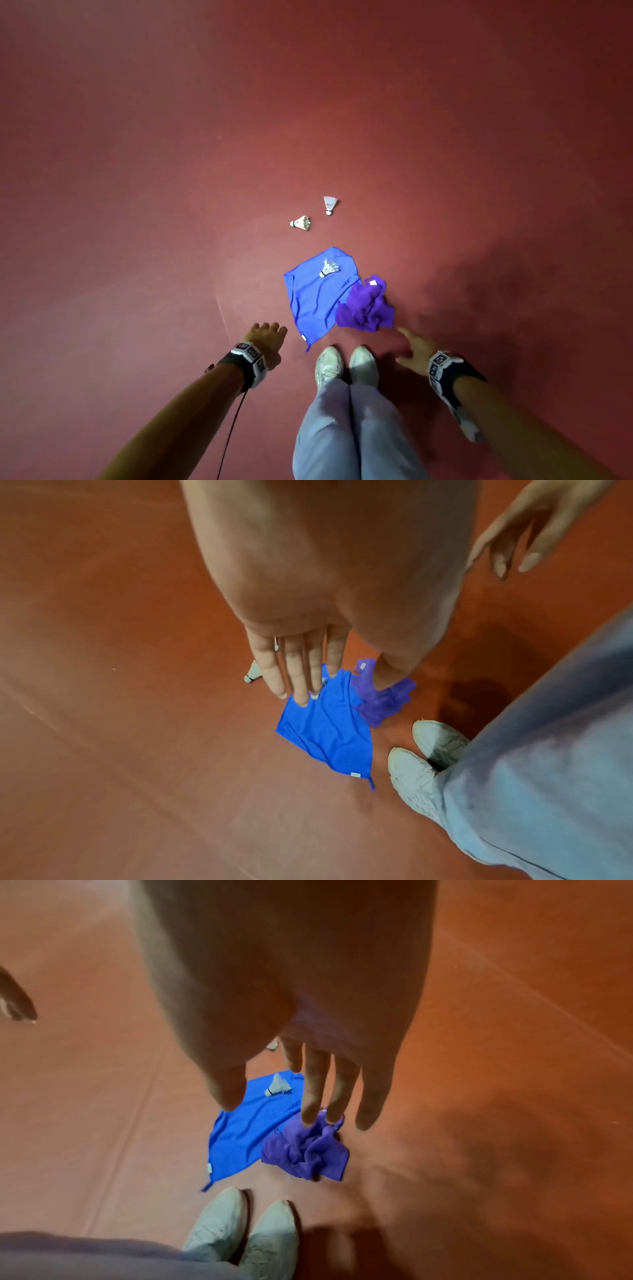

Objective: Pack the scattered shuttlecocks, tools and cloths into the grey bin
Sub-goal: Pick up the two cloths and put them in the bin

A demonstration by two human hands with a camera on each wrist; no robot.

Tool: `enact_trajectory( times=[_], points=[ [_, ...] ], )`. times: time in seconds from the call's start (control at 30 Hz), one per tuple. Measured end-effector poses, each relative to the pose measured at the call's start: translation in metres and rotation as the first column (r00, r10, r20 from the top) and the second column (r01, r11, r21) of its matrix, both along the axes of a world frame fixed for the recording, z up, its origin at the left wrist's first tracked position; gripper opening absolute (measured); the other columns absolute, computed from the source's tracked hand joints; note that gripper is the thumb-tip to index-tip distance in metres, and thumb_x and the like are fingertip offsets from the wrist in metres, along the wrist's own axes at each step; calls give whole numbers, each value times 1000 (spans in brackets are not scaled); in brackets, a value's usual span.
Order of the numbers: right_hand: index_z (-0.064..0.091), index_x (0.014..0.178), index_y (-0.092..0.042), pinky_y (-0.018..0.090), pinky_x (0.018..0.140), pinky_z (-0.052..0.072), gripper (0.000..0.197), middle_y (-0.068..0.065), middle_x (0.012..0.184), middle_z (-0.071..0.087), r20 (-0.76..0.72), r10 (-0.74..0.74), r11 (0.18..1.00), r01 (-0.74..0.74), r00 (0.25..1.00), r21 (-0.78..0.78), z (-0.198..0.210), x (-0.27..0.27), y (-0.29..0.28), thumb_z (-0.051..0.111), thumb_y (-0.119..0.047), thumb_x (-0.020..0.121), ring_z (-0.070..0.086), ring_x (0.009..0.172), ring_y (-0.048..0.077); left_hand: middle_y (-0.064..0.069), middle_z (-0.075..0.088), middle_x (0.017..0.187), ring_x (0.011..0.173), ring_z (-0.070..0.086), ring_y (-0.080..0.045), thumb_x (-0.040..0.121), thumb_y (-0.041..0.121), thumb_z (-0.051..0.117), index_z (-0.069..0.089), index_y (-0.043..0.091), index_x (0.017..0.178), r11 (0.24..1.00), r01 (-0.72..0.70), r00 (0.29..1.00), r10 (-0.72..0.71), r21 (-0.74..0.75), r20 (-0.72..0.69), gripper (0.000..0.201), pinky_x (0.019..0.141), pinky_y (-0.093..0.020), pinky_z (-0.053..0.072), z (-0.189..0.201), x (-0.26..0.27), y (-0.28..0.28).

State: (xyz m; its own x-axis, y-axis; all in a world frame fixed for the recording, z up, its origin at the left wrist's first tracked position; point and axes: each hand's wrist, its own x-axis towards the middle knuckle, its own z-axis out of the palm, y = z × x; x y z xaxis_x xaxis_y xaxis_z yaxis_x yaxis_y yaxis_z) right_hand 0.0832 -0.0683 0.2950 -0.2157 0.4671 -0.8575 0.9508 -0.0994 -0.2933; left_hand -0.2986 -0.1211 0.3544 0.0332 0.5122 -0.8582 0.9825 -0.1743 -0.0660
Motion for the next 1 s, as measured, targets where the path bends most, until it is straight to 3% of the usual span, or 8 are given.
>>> enact_trajectory(
  times=[0.3, 0.4, 0.5, 0.6, 0.7, 0.77, 0.9, 1.0],
  points=[
    [38, 155, -34, 29, 110, 37, 81, 3, 157, 36, 9, 306, 940, -304, 952, 157, -276, -36, 51, 75, -47, 84, 48, 136, 30, -12, 38, 154, 132, 46, -33, 97, 33, 53, 23, 13, 158, 996, 44, 996, -49, 73, 77, 71, 105, -41, 38, -269, 8, 12],
    [20, 161, -42, 40, 118, 33, 101, -4, 170, 12, 49, 446, 876, -447, 894, 182, -351, -47, 57, 74, -62, 78, 27, 148, 32, -13, 27, 162, 141, 38, -33, 98, 37, 54, 16, 12, 161, 994, 63, 991, -73, 92, 110, 78, 108, -42, 37, -341, 9, 7],
    [14, 161, -45, 50, 103, 42, 124, -7, 172, 7, 138, 545, 793, -562, 827, 236, -404, -51, 48, 68, -86, 57, 27, 143, 43, -9, 11, 170, 152, 23, -32, 96, 45, 56, 6, 18, 164, 992, 43, 986, -61, 114, 155, 89, 116, -44, 32, -400, 10, 1],
    [41, 154, -35, 49, 85, 44, 120, 6, 161, 38, 186, 605, 732, -633, 774, 253, -431, -48, 42, 60, -90, 49, 45, 123, 44, -5, -1, 172, 157, 11, -34, 85, 63, 62, 2, 31, 164, 976, -55, 973, 5, 210, 232, 104, 118, -57, 29, -442, 14, -4],
    [62, 129, -31, 45, 76, 49, 85, 5, 135, 59, 187, 627, 648, -639, 756, 415, -433, -56, 60, 78, -72, 57, 54, 108, 37, -6, -19, 170, 158, -4, -35, 69, 79, 63, -14, 40, 160, 957, -63, 977, 2, 282, 212, 125, 117, -65, 20, -463, 22, -3],
    [67, 117, -30, 44, 81, 52, 66, -2, 120, 65, 124, 623, 675, -611, 772, 414, -429, -65, 75, 80, -64, 62, 59, 110, 34, -7, -22, 169, 158, -2, -35, 64, 80, 68, -22, 40, 158, 957, -65, 982, 10, 282, 191, 136, 115, -64, 24, -471, 28, 2],
    [72, 100, -27, 31, 82, 54, 40, -3, 99, 75, 95, 537, 770, -533, 838, 351, -408, -83, 87, 74, -51, 68, 72, 98, 26, -17, 27, 159, 135, 45, -34, 69, 67, 77, -16, 20, 162, 973, -41, 990, 9, 228, 141, 139, 92, -48, 50, -483, 38, 12],
    [71, 111, -28, 33, 93, 52, 43, -5, 110, 72, 111, 547, 778, -553, 830, 298, -400, -80, 85, 75, -43, 70, 66, 111, 26, -13, 52, 141, 121, 59, -32, 99, 29, 57, -9, 9, 162, 985, -45, 987, 18, 164, 160, 93, 90, -43, 50, -478, 46, 14]
  ],
)
